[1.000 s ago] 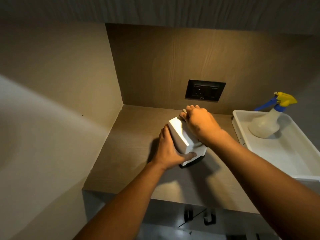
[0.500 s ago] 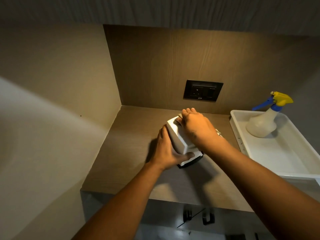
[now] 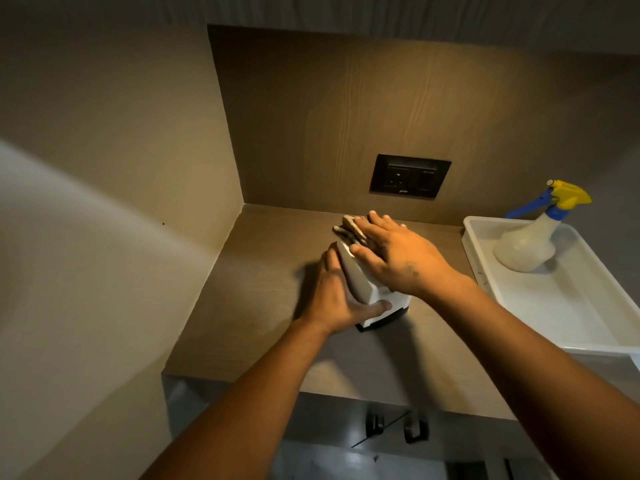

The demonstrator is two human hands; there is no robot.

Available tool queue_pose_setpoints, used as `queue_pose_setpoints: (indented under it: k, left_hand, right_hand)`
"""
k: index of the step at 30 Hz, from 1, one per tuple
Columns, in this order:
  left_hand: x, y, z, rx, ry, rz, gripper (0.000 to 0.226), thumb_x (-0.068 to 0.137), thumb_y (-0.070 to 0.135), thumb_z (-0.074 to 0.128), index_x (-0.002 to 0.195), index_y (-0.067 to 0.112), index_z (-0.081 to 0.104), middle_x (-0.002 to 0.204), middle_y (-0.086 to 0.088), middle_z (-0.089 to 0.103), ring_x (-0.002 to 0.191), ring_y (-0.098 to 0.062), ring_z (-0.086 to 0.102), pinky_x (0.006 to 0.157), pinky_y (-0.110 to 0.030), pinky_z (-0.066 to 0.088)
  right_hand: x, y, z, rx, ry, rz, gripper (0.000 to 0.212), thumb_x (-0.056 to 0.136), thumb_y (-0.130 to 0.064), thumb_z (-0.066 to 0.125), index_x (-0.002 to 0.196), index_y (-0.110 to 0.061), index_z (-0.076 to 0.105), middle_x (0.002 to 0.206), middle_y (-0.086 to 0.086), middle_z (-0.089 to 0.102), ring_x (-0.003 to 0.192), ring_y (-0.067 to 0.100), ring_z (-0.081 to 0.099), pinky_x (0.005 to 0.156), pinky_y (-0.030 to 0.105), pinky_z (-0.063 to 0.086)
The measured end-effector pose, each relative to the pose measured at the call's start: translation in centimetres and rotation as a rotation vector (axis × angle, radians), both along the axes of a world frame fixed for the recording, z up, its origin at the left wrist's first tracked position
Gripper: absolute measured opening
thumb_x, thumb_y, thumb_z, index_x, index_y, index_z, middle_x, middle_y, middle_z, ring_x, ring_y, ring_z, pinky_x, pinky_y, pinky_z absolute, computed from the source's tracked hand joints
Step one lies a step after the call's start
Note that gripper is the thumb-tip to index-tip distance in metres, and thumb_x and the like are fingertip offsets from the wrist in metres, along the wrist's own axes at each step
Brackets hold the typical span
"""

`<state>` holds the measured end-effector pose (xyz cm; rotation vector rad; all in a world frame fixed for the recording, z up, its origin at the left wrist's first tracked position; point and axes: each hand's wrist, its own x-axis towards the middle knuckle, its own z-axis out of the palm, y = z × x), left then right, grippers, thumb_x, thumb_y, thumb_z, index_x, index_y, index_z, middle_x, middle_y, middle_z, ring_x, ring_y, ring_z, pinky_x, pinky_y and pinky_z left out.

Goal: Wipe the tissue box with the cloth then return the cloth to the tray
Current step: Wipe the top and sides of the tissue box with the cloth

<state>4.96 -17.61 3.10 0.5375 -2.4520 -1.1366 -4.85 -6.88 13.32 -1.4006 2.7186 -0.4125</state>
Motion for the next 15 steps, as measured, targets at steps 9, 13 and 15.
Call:
queue_pose_setpoints:
  k: [9,13,15]
  left_hand:
    - [0.2,-0.1,0.3,0.057,-0.015,-0.009,0.131,0.043,0.065,0.094,0.147,0.022,0.025,0.137,0.007,0.041,0.121,-0.004,0.04,0.093,-0.022,0.037]
    - [0.5,-0.2,0.6,-0.033,-0.027,0.008,0.129,0.047,0.063,0.095,0.148,0.023,0.024,0.142,0.002,0.044,0.125,-0.01,0.045,0.097,-0.025,0.042]
    - [0.8,-0.3,0.6,-0.094,-0.041,-0.062,0.105,0.069,0.054,0.088,0.148,0.025,0.025,0.136,0.005,0.05,0.122,-0.003,0.054,0.096,-0.021,0.048]
  right_hand:
    - [-0.5,-1.7,0.4,0.004,0.04,-0.089,0.045,0.098,-0.042,0.04,0.143,-0.038,0.035,0.154,0.002,0.033,0.135,0.028,0.036,0.099,0.048,0.04]
    - [0.5,-0.6,0.5,0.035,0.007,-0.107,0.053,0.096,-0.028,0.049,0.145,-0.037,0.031,0.153,0.0,0.032,0.134,0.028,0.035,0.103,0.045,0.035]
    - [2.6,-0.1,-0.1,-0.005,0.013,-0.029,0.057,0.092,-0.027,0.053,0.145,-0.035,0.033,0.153,0.0,0.032,0.135,0.029,0.035,0.102,0.048,0.038]
